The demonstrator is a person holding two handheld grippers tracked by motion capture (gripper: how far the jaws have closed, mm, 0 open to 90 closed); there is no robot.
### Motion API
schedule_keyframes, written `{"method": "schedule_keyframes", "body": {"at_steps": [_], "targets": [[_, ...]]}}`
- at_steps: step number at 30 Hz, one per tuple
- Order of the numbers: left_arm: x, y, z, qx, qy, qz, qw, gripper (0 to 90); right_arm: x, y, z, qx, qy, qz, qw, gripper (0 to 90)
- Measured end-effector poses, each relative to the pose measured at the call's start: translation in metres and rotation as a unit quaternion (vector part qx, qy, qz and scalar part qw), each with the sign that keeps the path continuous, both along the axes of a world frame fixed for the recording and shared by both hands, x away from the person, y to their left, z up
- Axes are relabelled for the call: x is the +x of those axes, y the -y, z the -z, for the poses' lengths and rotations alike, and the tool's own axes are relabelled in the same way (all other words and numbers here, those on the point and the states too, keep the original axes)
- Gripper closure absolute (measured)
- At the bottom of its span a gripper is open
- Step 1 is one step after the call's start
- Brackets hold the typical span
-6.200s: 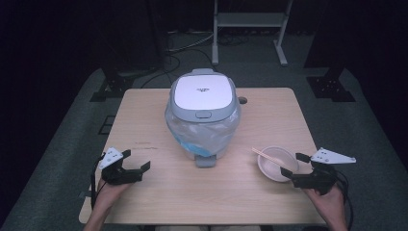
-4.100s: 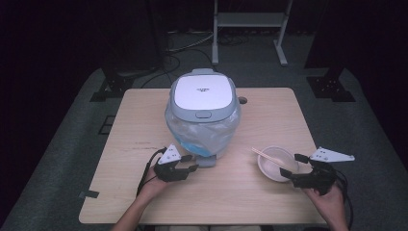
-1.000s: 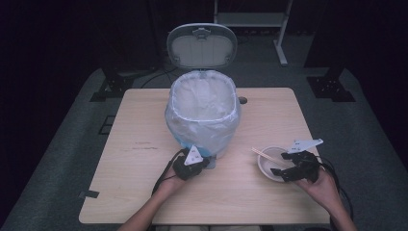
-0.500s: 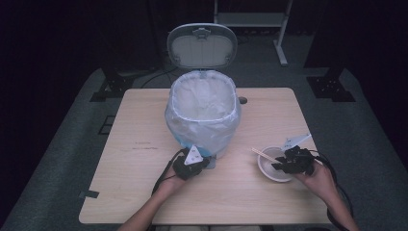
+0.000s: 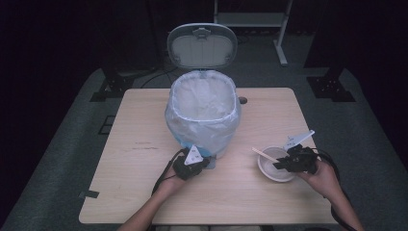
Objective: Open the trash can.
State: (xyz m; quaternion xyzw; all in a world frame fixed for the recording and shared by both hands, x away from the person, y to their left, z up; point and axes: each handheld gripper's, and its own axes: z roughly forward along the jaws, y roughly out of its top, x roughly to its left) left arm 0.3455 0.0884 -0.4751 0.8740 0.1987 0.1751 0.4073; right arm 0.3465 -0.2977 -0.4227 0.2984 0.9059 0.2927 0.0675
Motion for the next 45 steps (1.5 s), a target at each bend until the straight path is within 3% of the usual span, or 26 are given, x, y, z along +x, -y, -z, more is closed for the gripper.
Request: {"method": "schedule_keyframes", "body": {"at_steps": [5, 17, 19, 20, 45], "targets": [[0.0, 0.0, 0.0, -0.001, -0.001, 0.001, 1.0, 87.8, -0.001, 0.003, -0.009, 0.013, -0.002, -0.002, 0.9999, 78.7], [0.0, 0.001, 0.001, -0.01, -0.002, -0.002, 0.9999, 87.7, -0.006, 0.005, -0.057, 0.039, 0.006, -0.019, 0.999, 78.7], [-0.001, 0.001, 0.001, -0.011, -0.002, -0.003, 0.9999, 87.8, -0.006, 0.006, -0.06, 0.04, 0.006, -0.021, 0.999, 78.7], [0.0, 0.0, 0.0, -0.001, 0.001, 0.0, 1.0, 87.8, -0.006, 0.006, -0.064, 0.042, 0.006, -0.02, 0.9989, 78.7], [0.0, 0.0, 0.0, -0.003, -0.002, 0.001, 1.0, 87.8, -0.001, 0.006, -0.131, 0.052, 0.024, -0.035, 0.9978, 78.8]]}}
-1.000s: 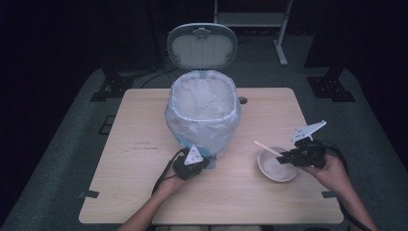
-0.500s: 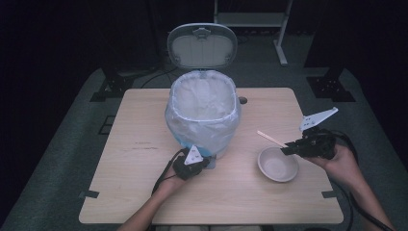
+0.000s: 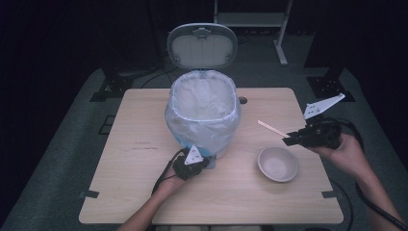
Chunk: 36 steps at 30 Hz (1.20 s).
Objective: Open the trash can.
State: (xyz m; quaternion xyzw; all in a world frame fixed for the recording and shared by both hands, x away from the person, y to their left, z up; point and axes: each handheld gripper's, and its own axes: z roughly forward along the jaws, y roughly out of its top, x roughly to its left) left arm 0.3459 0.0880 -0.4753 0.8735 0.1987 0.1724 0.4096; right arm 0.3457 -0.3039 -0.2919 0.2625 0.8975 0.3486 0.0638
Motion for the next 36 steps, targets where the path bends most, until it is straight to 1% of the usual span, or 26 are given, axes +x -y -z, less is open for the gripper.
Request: {"method": "schedule_keyframes", "body": {"at_steps": [1, 5, 8, 9, 10, 12, 17, 29, 34, 35, 36], "targets": [[0.0, 0.001, 0.001, -0.008, -0.001, -0.002, 1.0, 87.8, 0.001, 0.0, -0.003, 0.002, 0.0, 0.0, 1.0, 78.7], [0.0, 0.0, 0.0, 0.001, -0.001, 0.0, 1.0, 87.8, 0.002, -0.002, -0.013, 0.003, 0.004, -0.003, 1.0, 78.8], [-0.001, 0.001, 0.0, -0.008, -0.003, -0.003, 1.0, 87.7, 0.003, -0.004, -0.021, 0.002, 0.007, -0.004, 1.0, 78.7], [0.0, 0.0, 0.0, -0.004, -0.002, -0.002, 1.0, 87.8, 0.004, -0.005, -0.024, 0.001, 0.009, -0.005, 0.9999, 78.7], [-0.001, 0.001, 0.001, -0.009, -0.003, -0.004, 0.9999, 87.8, 0.004, -0.006, -0.026, -0.001, 0.01, -0.006, 0.9999, 78.7], [0.0, 0.0, 0.0, 0.001, -0.001, 0.0, 1.0, 87.8, 0.005, -0.008, -0.032, -0.003, 0.012, -0.008, 0.9999, 78.7], [0.0, 0.0, -0.001, 0.005, -0.001, 0.001, 1.0, 87.7, 0.006, -0.013, -0.044, -0.006, 0.017, -0.014, 0.9997, 78.7], [0.0, 0.0, -0.001, 0.004, -0.001, 0.001, 1.0, 87.8, 0.012, -0.029, -0.07, -0.015, 0.025, -0.03, 0.9991, 78.7], [0.0, 0.0, -0.001, 0.003, -0.002, 0.0, 1.0, 87.8, 0.013, -0.034, -0.082, -0.019, 0.032, -0.034, 0.9987, 78.7], [0.0, 0.0, 0.0, -0.002, -0.003, -0.001, 1.0, 87.8, 0.014, -0.035, -0.084, -0.019, 0.034, -0.035, 0.9986, 78.7], [0.0, 0.0, 0.0, 0.0, -0.002, 0.0, 1.0, 87.8, 0.014, -0.036, -0.088, -0.02, 0.037, -0.036, 0.9985, 78.8]]}}
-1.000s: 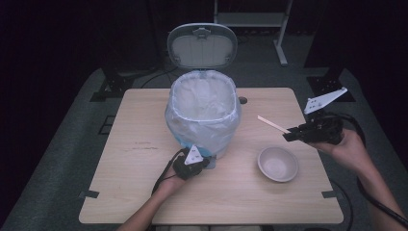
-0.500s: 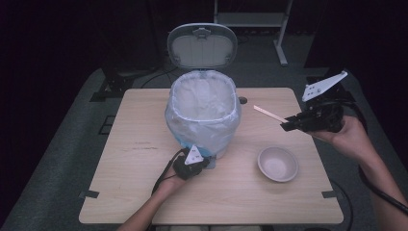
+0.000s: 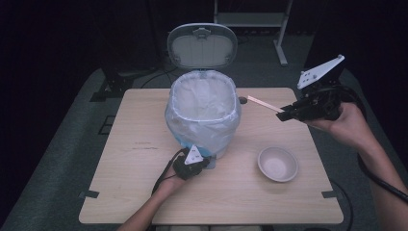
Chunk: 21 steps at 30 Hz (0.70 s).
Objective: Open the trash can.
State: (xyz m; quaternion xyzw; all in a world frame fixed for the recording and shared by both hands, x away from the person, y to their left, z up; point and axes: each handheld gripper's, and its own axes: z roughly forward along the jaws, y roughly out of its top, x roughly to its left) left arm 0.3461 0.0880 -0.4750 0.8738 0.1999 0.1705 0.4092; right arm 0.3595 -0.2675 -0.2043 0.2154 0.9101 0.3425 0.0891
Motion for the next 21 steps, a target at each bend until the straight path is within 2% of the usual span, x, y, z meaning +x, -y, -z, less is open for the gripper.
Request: {"method": "schedule_keyframes", "body": {"at_steps": [5, 21], "targets": [[0.0, 0.0, 0.001, -0.004, 0.0, -0.001, 1.0, 87.8, 0.001, -0.007, -0.011, -0.001, 0.007, -0.004, 1.0, 78.8], [0.0, 0.0, 0.0, -0.002, 0.0, 0.0, 1.0, 87.8, 0.008, -0.022, -0.029, -0.005, 0.014, -0.015, 0.9998, 78.8]]}}
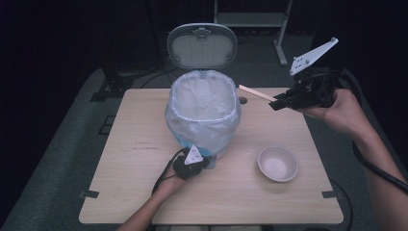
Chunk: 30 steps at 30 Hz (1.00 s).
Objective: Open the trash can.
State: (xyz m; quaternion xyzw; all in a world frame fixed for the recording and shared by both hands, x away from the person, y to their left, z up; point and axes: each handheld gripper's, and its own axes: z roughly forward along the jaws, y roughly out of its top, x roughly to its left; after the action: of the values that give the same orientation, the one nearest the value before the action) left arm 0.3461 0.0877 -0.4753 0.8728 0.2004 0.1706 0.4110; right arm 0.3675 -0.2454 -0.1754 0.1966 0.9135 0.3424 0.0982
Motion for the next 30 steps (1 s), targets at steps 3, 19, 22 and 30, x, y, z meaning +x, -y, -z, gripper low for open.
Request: {"method": "schedule_keyframes", "body": {"at_steps": [3, 19, 22, 30], "targets": [[0.0, 0.0, 0.0, 0.0, 0.0, 0.0, 1.0, 87.8, 0.001, -0.003, -0.004, -0.002, 0.002, -0.003, 1.0, 78.8], [0.0, 0.0, 0.0, 0.001, 0.001, 0.0, 1.0, 87.8, 0.007, -0.021, -0.019, -0.01, 0.009, -0.015, 0.9998, 78.8], [0.0, 0.0, 0.0, 0.001, 0.002, 0.0, 1.0, 87.7, 0.008, -0.025, -0.021, -0.01, 0.011, -0.017, 0.9997, 78.8], [0.0, 0.0, 0.0, 0.001, 0.002, 0.0, 1.0, 87.8, 0.011, -0.035, -0.025, -0.017, 0.01, -0.022, 0.9996, 78.8]]}}
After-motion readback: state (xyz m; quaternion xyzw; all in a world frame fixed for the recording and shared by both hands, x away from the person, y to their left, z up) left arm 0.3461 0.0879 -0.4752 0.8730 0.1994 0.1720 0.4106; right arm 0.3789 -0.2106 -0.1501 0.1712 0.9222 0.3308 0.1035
